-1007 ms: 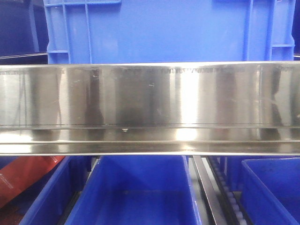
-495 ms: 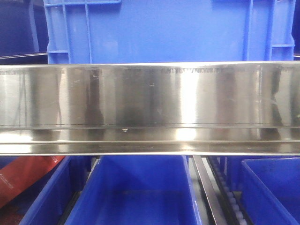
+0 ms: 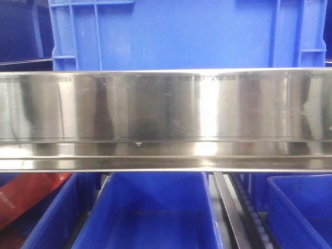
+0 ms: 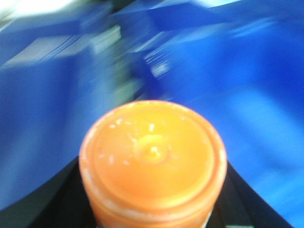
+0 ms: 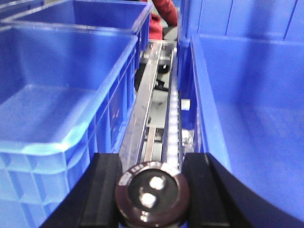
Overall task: Place cylindrical capacitor in blue bin on shelf
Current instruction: 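Lower left gripper into a blue bin and release the orange cylinder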
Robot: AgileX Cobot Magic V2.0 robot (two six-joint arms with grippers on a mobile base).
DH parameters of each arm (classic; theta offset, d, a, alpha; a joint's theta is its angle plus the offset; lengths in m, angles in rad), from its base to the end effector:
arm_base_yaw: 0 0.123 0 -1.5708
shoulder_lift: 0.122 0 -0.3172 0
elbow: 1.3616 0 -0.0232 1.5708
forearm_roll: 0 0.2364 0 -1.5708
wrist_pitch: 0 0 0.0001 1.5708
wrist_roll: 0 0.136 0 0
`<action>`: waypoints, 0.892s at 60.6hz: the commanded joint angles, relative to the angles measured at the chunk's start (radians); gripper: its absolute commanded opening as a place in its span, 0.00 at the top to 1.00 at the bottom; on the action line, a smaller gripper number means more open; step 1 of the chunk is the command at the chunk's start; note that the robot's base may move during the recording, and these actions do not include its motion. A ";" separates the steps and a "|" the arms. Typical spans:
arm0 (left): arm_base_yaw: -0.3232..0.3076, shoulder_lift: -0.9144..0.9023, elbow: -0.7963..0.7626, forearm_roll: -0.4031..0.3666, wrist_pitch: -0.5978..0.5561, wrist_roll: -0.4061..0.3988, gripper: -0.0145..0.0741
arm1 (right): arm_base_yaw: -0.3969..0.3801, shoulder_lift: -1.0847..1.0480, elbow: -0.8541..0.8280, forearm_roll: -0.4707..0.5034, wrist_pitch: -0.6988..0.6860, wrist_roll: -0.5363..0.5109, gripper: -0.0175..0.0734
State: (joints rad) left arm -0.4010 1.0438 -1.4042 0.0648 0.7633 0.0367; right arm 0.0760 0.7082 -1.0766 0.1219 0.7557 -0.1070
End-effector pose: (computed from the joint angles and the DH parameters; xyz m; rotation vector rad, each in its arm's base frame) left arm 0.1932 -0.0753 0.4956 0.4233 1.8408 -0.1750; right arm 0.1164 0.0202 0.4423 -0.1454 1.8621 0.1180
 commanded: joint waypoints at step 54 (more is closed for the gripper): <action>-0.275 0.711 -0.495 -0.016 -0.040 0.013 0.18 | 0.003 -0.003 -0.010 -0.002 -0.109 -0.004 0.81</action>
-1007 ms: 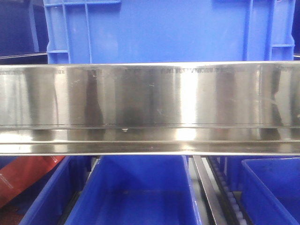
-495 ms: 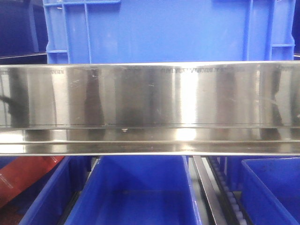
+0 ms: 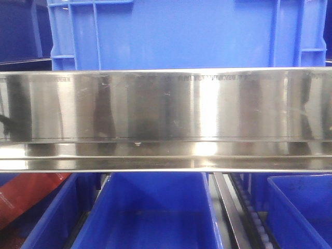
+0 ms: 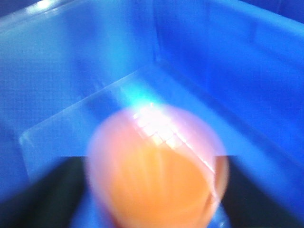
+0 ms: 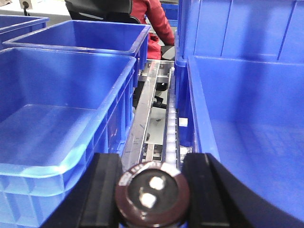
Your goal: Place cylindrical capacitor in blue bin on shelf
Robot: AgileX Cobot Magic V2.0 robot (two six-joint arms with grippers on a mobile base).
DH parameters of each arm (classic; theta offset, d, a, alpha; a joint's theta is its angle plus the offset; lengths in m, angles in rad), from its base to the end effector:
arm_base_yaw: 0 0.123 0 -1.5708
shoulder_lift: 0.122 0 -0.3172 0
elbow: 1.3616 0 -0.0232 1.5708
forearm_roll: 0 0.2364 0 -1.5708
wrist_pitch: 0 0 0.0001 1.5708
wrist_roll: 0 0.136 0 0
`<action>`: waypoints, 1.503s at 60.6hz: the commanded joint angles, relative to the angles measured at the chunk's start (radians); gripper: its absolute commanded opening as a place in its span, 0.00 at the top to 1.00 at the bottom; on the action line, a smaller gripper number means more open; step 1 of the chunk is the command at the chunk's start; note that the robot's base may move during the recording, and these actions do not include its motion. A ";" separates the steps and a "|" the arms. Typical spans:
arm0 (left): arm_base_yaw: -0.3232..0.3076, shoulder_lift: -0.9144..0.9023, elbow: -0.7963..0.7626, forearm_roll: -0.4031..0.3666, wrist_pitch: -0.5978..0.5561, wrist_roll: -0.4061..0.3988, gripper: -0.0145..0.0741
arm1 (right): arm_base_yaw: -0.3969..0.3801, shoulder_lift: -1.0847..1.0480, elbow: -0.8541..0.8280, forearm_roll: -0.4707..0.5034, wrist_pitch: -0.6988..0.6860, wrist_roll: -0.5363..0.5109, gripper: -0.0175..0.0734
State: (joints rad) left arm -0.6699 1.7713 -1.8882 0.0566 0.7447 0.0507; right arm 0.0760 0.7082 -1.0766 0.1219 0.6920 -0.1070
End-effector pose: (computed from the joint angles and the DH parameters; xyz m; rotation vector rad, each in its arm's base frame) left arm 0.3512 -0.2715 0.4245 0.7689 1.9810 -0.3038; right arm 0.1188 0.0196 0.4506 -0.1355 1.7992 0.1150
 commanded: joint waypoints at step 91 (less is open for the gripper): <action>0.180 -1.177 0.789 0.051 0.210 -0.190 0.96 | 0.357 0.911 -0.726 0.039 0.114 -0.007 0.81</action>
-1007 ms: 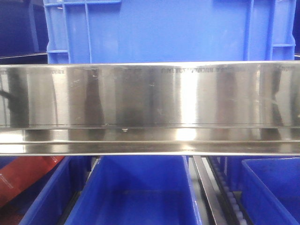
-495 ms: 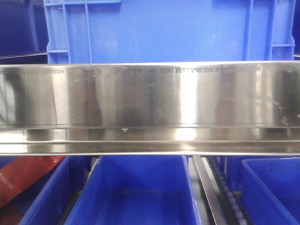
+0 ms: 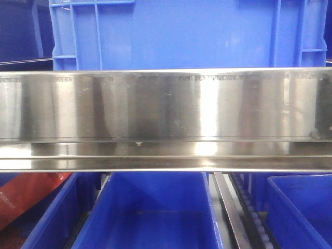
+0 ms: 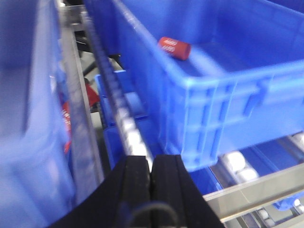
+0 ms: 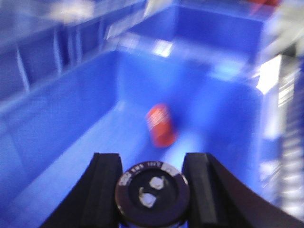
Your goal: Place cylindrical capacitor in blue bin on shelf
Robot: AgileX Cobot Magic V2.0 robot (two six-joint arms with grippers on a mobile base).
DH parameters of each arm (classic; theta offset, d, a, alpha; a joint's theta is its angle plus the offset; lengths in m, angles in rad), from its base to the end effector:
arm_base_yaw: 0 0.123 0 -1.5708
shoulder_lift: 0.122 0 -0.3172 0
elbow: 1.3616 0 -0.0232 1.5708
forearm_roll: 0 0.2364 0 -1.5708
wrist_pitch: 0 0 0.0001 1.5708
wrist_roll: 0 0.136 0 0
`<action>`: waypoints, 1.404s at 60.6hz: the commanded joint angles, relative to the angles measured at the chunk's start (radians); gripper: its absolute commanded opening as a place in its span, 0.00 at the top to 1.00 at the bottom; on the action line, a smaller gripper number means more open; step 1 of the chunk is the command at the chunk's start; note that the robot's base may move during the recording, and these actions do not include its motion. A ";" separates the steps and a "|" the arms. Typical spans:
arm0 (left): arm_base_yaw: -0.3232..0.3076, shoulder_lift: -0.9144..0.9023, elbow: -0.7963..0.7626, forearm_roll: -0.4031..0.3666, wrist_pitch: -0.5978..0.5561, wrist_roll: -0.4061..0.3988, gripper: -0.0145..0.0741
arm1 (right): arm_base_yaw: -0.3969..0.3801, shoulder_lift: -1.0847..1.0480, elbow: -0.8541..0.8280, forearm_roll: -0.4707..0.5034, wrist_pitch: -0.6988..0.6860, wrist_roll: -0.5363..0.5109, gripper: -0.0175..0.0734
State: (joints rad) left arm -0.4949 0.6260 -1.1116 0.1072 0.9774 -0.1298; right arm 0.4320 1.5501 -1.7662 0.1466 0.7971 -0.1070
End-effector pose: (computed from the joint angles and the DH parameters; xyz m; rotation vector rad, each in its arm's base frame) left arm 0.0745 -0.0265 0.4333 0.3610 1.9486 -0.2805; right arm 0.3302 0.1679 0.4678 -0.5130 2.0128 0.3712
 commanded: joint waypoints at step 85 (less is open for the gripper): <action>0.005 -0.050 0.093 0.056 -0.097 -0.009 0.96 | -0.001 -0.781 0.752 -0.002 -0.236 -0.007 0.98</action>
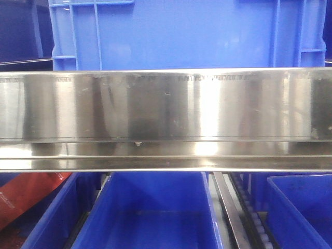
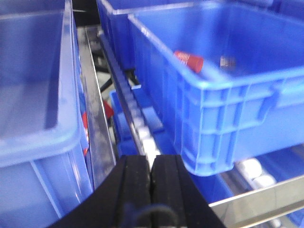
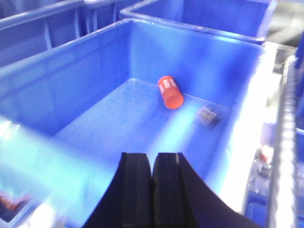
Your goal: Place cylindrical capacitor in blue bin on shelf
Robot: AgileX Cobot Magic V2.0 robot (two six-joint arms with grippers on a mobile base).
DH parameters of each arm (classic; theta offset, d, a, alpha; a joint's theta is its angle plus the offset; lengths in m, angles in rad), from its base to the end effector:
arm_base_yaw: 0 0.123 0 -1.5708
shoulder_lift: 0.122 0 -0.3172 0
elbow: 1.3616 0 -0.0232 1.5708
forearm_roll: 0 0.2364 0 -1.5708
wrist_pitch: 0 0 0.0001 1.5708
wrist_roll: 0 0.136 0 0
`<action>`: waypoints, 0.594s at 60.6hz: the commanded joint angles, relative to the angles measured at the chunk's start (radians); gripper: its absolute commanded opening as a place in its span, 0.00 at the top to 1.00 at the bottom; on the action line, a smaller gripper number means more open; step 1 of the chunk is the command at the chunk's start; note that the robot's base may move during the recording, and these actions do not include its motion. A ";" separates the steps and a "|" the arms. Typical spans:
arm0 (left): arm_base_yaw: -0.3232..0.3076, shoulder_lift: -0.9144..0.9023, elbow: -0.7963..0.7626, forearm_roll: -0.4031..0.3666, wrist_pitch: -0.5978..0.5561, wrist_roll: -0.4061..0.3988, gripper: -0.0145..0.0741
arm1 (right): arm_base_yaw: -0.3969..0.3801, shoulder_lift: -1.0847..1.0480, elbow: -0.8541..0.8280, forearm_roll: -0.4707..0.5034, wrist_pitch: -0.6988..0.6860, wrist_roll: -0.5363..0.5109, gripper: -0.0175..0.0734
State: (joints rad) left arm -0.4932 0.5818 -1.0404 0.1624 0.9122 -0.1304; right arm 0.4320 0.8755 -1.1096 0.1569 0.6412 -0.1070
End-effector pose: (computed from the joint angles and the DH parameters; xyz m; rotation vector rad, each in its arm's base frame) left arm 0.0738 -0.0199 0.4232 0.3595 1.9006 -0.2264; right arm 0.1524 0.0843 0.4442 -0.4531 1.8480 0.3958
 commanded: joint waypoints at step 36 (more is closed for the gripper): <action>0.003 -0.006 0.074 0.003 -0.039 -0.009 0.96 | -0.001 -0.491 0.466 -0.016 -0.193 -0.007 0.99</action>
State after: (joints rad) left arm -0.4932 0.5818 -0.9690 0.1630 0.8911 -0.1304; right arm 0.4320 0.3909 -0.6464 0.1508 0.4701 -0.1079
